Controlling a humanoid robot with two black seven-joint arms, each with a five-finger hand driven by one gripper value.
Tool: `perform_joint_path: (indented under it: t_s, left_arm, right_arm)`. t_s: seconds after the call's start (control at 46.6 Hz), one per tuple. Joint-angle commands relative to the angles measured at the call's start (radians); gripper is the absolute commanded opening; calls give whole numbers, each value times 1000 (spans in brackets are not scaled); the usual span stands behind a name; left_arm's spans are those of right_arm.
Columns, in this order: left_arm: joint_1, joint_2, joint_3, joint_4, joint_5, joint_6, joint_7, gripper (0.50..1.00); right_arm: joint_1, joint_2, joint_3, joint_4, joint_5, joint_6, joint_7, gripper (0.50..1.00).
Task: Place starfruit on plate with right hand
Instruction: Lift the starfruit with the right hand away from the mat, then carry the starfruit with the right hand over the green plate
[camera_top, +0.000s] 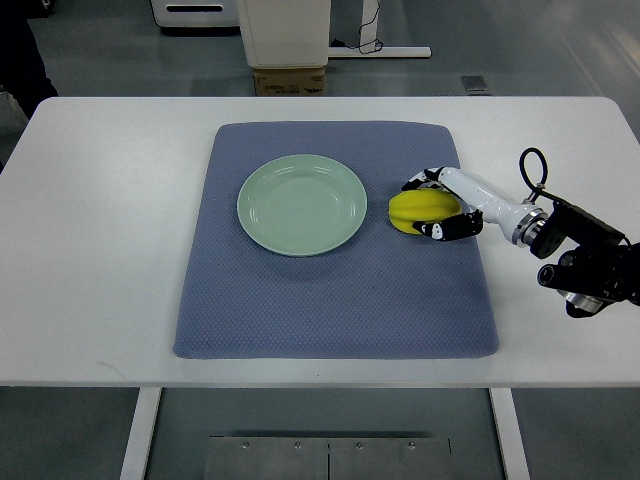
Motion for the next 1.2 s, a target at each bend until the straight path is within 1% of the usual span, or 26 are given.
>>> perform_joint_path:
  t_s: [0.0,0.172,0.407,0.536,0.665,0.75,0.858,0.943,1.051,1.179]
  left_arm:
    - [0,0,0,0,0,0,0,1000]
    - [0,0,0,0,0,0,0,1000]
    - [0,0,0,0,0,0,0,1000]
    - [0,0,0,0,0,0,0,1000]
    - [0,0,0,0,0,1,0,1000]
    - [0,0,0,0,0,0,0,1000]
    - [0,0,0,0,0,0,0,1000]
    - [0,0,0,0,0,0,0,1000]
    - [0,0,0,0,0,0,0,1000]
    - [0,0,0,0,-2,1,0,1000]
  right_arm:
    - [2,-2,7,0,19,0,2,500]
    - [12,-3,22,0,42,0,6,500]
    - [15,-18,96,-1,43,3,11,500]
    - [37,-64,99,-7,49,11,12,500]
    - [55,-75,101,-14,51,21,12,500]
    - [75,-94,119,-14,65,46,12,500]
    - [83,-114,163,-15,80,112,12,500]
    - [81,-117,200,-24,85,149,9,500]
    - [75,-115,208,-58,85,163,8,500]
    - [72,-109,208,-60,86,164,5,500]
